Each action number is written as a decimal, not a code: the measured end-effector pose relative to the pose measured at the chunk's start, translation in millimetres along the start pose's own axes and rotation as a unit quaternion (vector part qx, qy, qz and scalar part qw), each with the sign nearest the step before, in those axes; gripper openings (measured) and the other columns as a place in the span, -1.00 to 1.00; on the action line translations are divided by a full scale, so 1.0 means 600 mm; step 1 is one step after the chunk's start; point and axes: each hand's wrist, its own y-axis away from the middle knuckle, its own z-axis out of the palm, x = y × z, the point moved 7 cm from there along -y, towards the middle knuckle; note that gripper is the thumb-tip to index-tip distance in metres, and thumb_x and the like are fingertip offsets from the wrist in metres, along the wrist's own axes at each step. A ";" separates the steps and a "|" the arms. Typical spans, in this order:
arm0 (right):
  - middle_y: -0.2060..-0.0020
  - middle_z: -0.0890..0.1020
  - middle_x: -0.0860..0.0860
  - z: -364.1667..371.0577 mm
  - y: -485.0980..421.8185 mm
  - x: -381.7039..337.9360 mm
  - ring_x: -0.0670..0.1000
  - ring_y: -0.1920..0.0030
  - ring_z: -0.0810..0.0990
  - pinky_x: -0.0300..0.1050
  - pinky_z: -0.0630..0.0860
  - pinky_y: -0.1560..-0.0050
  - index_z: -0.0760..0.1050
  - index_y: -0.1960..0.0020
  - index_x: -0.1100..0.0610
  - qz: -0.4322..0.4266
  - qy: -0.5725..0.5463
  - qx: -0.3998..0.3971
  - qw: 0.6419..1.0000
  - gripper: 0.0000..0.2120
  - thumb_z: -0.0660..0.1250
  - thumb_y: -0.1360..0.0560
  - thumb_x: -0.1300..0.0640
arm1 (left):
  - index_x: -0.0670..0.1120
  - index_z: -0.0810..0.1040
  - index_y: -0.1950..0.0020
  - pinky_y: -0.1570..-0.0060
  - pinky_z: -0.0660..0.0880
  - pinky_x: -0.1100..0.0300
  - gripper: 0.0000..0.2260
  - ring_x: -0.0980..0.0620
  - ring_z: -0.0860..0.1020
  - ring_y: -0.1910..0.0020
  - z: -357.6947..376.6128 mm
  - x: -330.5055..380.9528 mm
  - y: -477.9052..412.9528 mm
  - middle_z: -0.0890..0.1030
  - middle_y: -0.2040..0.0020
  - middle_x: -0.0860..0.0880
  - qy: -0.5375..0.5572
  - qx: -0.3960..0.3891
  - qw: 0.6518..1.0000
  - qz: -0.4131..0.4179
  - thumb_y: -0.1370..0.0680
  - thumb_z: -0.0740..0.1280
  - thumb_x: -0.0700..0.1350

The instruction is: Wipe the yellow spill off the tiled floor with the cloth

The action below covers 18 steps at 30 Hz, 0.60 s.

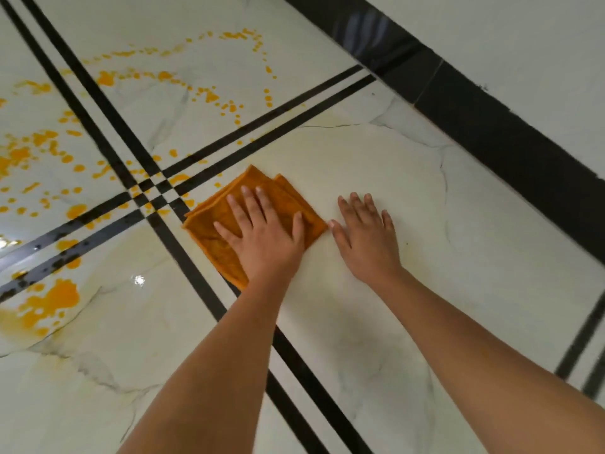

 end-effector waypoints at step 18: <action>-0.54 -0.05 -0.02 0.011 -0.080 -0.177 0.01 -0.52 -0.17 0.01 -0.20 -0.46 -0.11 -0.53 -0.04 -0.103 0.008 -0.017 0.994 -0.46 -0.15 -0.61 -0.16 | 0.25 -0.34 -0.45 -0.31 -0.39 -0.22 -0.34 -0.11 -0.35 -0.46 -0.068 -0.187 -0.062 -0.29 -0.50 0.09 -0.115 -0.035 0.981 0.155 -0.42 -0.25 0.44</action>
